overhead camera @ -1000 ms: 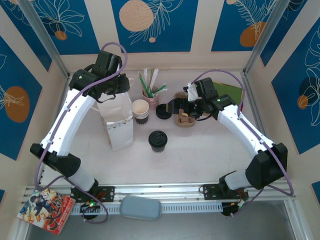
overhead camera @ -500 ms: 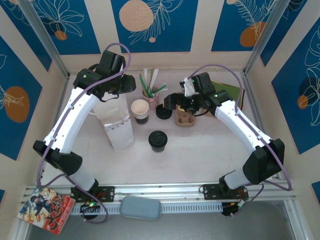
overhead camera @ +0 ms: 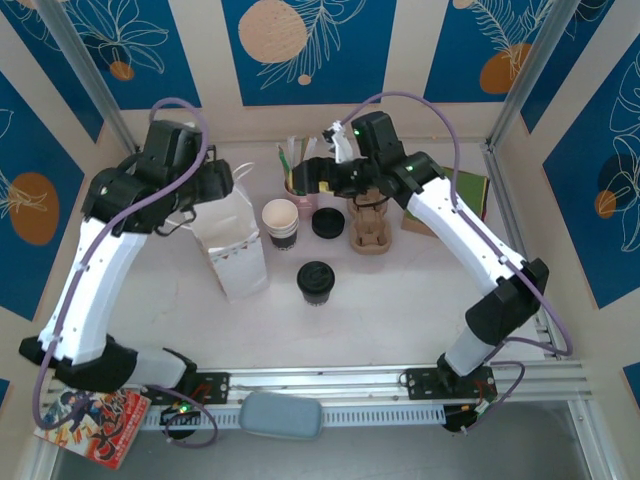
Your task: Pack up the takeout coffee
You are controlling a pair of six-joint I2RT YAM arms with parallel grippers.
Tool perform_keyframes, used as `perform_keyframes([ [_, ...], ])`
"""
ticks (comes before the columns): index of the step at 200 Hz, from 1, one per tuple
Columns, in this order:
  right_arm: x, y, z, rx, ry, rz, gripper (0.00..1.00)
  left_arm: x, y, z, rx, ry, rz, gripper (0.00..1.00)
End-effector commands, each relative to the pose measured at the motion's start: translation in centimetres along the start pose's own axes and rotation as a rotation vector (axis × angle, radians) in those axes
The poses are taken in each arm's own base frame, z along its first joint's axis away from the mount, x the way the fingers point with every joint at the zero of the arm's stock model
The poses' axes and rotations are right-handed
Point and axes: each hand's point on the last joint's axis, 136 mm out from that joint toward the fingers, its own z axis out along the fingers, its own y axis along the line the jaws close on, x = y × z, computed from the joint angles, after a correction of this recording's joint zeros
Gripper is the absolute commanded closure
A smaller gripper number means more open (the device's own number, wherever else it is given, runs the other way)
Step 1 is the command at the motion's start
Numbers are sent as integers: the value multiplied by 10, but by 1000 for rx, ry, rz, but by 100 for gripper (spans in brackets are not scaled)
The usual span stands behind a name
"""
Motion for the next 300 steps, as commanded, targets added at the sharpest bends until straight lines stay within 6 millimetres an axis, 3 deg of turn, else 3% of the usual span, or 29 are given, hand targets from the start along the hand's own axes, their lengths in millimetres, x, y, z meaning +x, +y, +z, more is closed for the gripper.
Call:
perform_keyframes([
  [1,-5,23,8,-43,13,-3,14,20,37,-11,-131,23,-16,40],
  [59,-14,49,46,34,28,-58,24,71,70,-24,-199,130,-84,43],
  [117,-19,55,85,137,50,-68,25,108,68,-1,-169,219,-95,40],
  [152,-23,55,99,139,25,-36,22,111,66,7,-155,216,-78,39],
  [210,-30,75,110,104,-44,-82,16,117,59,20,-130,243,-63,39],
  [258,-32,37,108,249,-60,8,28,119,67,23,-171,245,-60,39],
  [300,-33,39,92,282,-80,-41,29,116,76,30,-223,239,-56,41],
])
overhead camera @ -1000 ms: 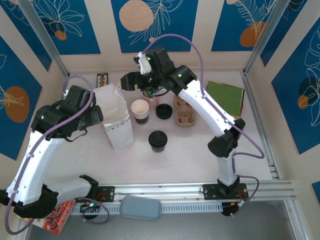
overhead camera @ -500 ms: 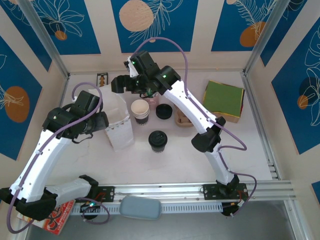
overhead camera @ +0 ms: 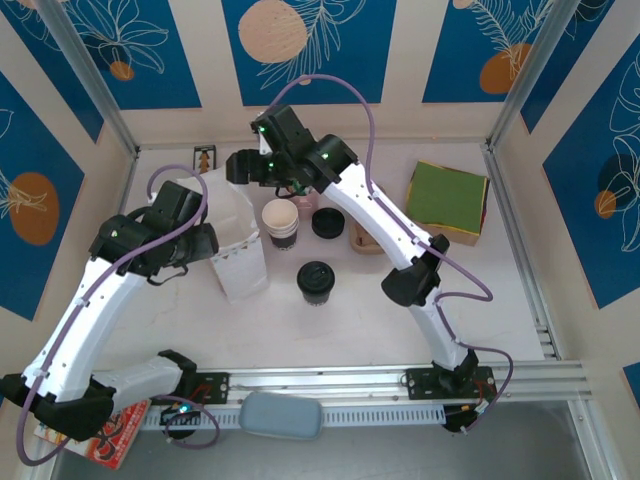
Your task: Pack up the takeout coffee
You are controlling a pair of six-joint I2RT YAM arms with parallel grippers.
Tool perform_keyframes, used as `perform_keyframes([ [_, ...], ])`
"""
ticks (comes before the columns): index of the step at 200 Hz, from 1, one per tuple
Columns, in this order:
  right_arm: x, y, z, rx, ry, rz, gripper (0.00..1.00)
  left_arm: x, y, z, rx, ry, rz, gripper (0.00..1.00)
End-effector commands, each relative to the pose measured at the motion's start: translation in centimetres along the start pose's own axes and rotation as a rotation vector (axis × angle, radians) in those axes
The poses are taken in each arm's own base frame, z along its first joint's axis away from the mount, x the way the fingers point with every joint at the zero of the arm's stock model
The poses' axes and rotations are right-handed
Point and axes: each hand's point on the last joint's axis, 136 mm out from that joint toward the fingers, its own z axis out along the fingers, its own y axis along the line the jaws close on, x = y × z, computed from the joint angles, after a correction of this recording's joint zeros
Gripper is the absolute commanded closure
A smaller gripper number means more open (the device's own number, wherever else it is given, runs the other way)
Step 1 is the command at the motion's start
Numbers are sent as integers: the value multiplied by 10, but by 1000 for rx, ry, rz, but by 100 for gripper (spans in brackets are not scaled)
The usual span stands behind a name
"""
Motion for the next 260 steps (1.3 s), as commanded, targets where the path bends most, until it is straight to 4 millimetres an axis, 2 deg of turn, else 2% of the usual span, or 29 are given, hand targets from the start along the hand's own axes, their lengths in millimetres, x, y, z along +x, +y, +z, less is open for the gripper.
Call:
perform_keyframes([
  [1,-3,-6,-16,45,-26,-21,29,-3,8,8,-51,-3,6,41],
  [44,3,-24,-24,95,-3,-12,34,-1,12,18,-81,16,1,41],
  [73,3,-31,-31,99,2,-11,35,-1,14,20,-86,20,-7,42],
  [107,6,-45,-32,102,26,7,41,1,18,22,-102,29,-12,42],
  [130,10,-54,-27,84,56,22,45,3,18,24,-101,36,-19,42],
  [143,12,-56,-25,66,69,28,52,3,17,25,-99,38,-21,42],
  [172,19,-68,-15,63,103,55,54,4,16,26,-95,43,-23,42],
  [185,24,-71,-11,54,123,62,58,4,16,26,-94,45,-24,42],
  [208,36,-75,-1,46,160,69,58,3,14,27,-89,47,-27,42],
  [260,51,-75,14,2,202,91,60,3,12,29,-83,54,-29,42],
])
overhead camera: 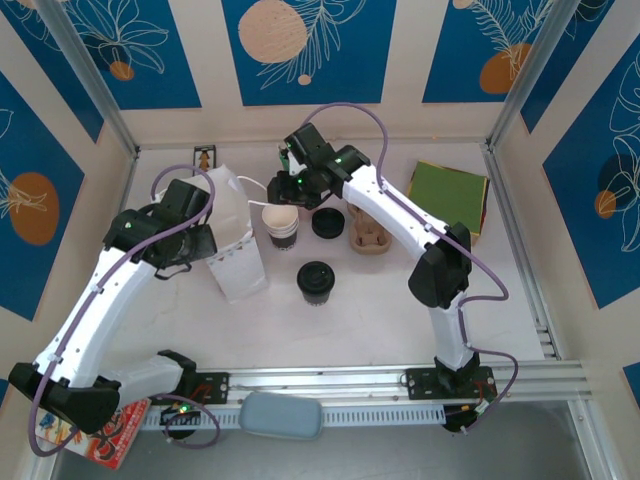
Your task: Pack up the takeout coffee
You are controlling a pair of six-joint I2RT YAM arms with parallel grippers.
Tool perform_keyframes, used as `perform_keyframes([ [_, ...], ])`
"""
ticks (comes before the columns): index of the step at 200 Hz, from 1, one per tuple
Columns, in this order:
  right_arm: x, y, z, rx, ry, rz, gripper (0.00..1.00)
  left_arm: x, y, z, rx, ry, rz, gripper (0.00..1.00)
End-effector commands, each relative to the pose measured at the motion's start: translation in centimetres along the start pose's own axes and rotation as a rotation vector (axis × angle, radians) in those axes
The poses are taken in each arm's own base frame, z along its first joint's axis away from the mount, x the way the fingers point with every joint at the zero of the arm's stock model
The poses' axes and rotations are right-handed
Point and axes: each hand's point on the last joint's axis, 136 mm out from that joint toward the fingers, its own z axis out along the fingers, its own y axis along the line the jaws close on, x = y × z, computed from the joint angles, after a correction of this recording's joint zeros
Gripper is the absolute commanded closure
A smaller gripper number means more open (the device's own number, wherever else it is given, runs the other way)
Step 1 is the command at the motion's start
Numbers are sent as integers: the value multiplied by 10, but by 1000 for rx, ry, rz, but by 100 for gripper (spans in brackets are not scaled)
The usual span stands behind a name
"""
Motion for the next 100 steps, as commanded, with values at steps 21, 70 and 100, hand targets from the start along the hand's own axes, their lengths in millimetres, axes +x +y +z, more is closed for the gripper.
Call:
perform_keyframes([
  [21,8,19,-2,-91,21,0,62,1,1,3,-1,16,-13,42],
  [70,16,17,15,-87,42,-11,64,3,0,4,3,23,-17,41],
  [100,20,17,23,-83,49,-26,64,4,-1,5,7,28,-19,42],
])
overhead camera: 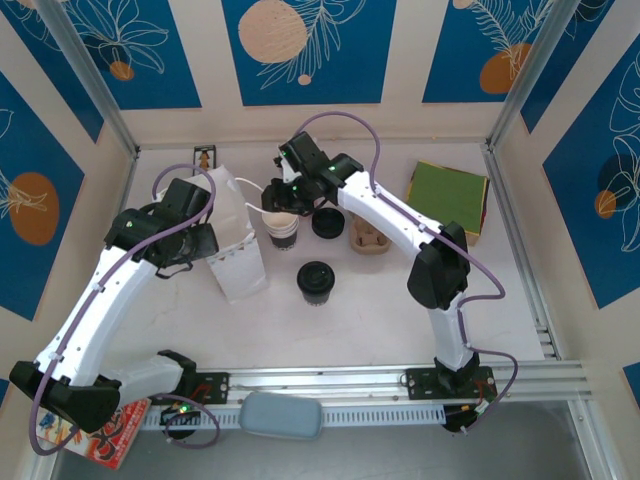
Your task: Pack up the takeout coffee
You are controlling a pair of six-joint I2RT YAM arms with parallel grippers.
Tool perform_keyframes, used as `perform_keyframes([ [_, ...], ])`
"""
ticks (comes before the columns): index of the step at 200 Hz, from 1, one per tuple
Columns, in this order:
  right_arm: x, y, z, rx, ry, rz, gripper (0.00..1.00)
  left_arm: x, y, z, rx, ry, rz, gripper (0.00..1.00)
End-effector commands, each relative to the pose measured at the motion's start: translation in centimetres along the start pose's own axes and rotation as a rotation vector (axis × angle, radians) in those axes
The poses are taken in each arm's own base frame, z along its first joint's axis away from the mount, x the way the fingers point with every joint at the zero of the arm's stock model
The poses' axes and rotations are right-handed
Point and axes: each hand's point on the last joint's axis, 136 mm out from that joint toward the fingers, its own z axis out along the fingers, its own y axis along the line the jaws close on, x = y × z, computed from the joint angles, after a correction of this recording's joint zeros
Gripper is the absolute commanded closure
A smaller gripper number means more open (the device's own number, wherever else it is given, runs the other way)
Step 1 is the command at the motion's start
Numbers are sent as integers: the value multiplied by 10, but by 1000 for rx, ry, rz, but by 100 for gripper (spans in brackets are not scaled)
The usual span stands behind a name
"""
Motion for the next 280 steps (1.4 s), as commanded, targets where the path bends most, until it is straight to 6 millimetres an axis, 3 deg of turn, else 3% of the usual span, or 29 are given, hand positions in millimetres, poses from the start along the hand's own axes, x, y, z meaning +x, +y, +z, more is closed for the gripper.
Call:
perform_keyframes([
  [1,7,4,6,-18,19,-19,64,4,3,3,-5,24,-15,41],
  [129,21,-8,36,34,44,-69,65,7,5,1,2,24,-18,41],
  [208,-5,5,-10,-11,-24,-62,54,8,5,1,3,26,-5,41],
  [280,-19,10,-51,-47,-65,-39,51,9,4,3,4,35,10,41],
])
